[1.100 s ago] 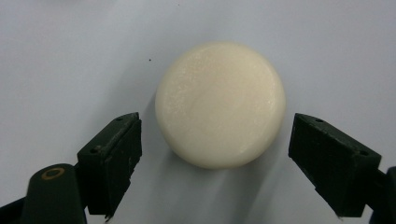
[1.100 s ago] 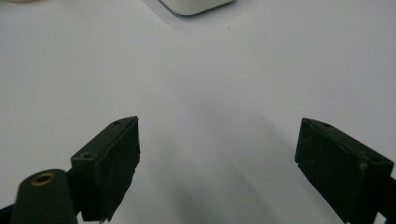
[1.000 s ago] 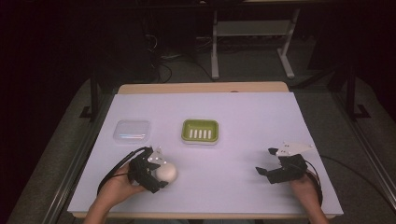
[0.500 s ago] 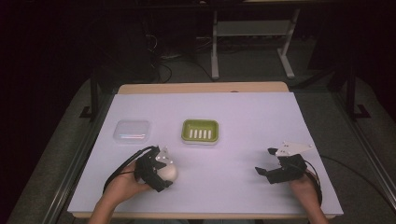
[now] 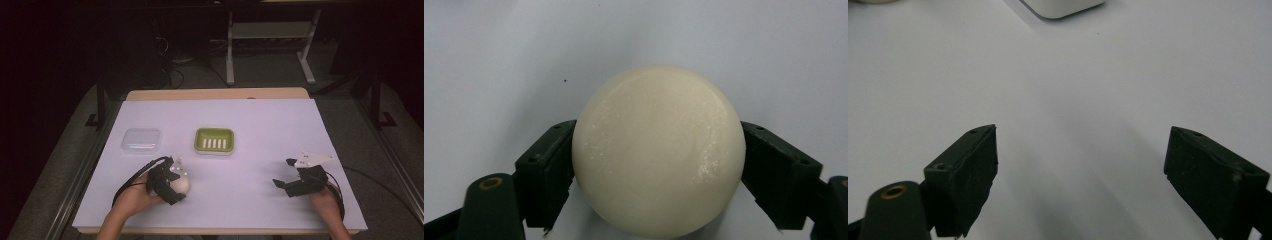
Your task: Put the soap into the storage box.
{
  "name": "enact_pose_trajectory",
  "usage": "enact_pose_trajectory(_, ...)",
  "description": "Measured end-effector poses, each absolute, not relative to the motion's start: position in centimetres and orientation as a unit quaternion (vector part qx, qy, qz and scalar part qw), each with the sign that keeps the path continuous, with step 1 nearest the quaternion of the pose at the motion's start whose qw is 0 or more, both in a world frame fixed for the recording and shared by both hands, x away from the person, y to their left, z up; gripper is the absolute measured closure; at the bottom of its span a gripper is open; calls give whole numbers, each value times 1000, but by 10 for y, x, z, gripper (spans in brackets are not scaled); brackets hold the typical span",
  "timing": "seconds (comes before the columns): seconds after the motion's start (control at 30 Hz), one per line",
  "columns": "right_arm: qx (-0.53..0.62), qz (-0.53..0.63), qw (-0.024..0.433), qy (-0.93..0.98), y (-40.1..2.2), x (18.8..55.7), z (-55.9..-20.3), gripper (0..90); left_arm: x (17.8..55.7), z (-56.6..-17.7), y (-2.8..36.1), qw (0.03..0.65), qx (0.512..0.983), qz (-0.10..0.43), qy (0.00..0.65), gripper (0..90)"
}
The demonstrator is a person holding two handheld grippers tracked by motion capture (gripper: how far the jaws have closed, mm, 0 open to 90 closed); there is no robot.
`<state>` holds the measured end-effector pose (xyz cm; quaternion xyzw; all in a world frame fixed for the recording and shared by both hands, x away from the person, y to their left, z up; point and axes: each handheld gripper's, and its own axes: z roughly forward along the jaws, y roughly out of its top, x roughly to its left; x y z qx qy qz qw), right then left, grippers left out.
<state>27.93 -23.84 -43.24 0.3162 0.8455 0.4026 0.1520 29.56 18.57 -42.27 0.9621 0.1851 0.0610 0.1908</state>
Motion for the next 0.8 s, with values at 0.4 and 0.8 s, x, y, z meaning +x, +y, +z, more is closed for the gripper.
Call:
enact_pose_trajectory(0.4,316,403,152,845,-238,279,-432,132,297,-423,187,195,962,52,185,240)
enact_pose_trajectory(0.8,314,403,153,846,-238,280,-432,132,298,-422,188,200,962,29,181,247)
